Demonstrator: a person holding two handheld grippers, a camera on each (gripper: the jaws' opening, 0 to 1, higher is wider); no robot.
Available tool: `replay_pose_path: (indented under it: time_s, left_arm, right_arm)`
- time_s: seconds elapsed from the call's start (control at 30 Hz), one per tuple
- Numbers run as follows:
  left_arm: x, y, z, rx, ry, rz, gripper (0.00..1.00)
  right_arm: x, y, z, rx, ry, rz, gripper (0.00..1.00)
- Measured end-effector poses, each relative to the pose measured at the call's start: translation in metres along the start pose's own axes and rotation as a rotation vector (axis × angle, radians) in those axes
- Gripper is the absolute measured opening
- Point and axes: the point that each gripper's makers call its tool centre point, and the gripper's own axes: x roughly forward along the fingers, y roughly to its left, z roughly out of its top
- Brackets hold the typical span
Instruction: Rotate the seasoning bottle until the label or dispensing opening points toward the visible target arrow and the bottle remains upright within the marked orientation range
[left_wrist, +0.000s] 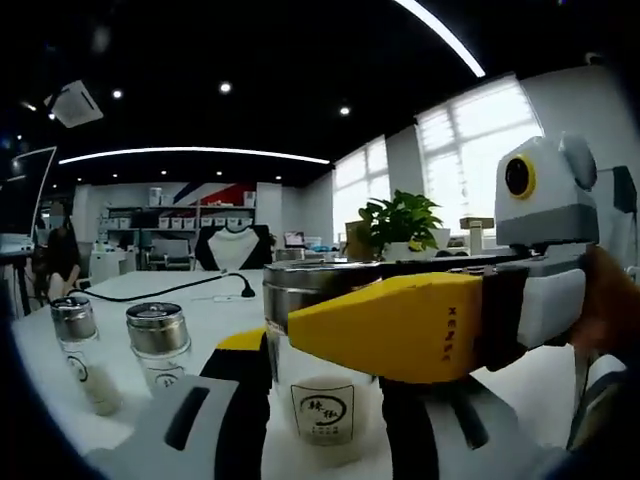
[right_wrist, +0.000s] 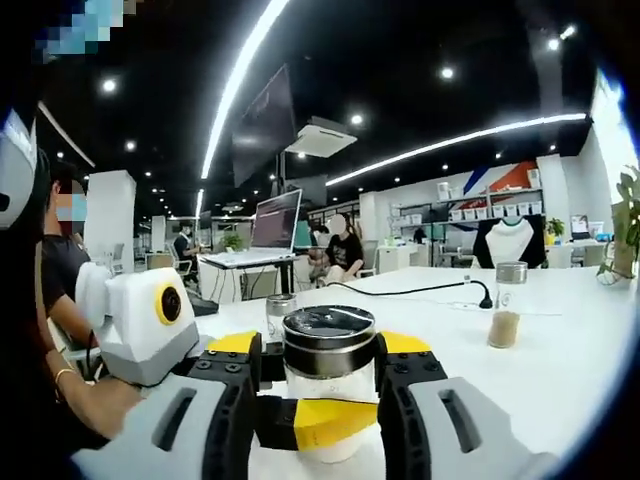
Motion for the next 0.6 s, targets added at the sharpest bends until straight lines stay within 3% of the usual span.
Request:
replay_pose_path:
  time_s: [0.27, 0.47, 0.6]
  left_arm:
    - [-0.0018, 0.0009, -0.0002, 0.005, 0.008, 0.012, 0.44]
    - [-0.0051, 0.0012, -0.0012, 0.004, 0.004, -0.006, 0.44]
    - [-0.0068, 0.0037, -0.0045, -0.040, 0.013, -0.021, 0.43]
  right_arm:
    - [0.0003, -0.0061, -0.0002, -0.016, 0.007, -0.028, 0.36]
    - [-0.0003, -0.0067, 0.0005, -0.010, -0.020, 0.058, 0.35]
    - [0.0016, -0.0054, 0.0005, -0.015, -0.041, 0.110, 0.35]
